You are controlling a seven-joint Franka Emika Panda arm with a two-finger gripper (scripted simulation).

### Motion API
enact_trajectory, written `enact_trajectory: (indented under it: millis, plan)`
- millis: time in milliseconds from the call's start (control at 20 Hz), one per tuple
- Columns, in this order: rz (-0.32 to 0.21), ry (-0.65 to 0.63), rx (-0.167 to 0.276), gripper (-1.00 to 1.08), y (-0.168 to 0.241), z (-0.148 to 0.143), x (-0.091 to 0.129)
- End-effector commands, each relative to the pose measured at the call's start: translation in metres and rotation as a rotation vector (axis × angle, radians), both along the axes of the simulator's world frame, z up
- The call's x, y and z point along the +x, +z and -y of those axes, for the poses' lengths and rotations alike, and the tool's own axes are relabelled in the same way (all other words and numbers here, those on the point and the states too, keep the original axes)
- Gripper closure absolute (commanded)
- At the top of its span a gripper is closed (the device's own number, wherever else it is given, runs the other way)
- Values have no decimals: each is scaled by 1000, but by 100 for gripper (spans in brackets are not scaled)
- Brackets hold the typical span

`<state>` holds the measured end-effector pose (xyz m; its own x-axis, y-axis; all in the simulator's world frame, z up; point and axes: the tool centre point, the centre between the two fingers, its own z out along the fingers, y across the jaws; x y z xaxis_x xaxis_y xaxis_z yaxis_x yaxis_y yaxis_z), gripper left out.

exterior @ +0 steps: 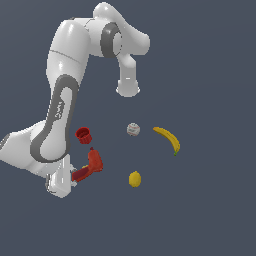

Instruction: Pick up a designated object from a clutter of objects.

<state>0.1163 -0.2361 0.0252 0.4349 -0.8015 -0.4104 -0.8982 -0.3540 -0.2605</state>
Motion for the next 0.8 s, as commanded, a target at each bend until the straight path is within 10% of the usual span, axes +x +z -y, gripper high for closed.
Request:
enact_trajectory:
  millis: [0, 750]
  plan:
    - [1, 0, 0, 108, 1, -1, 0]
    - [0, 1, 0, 108, 37, -39, -15]
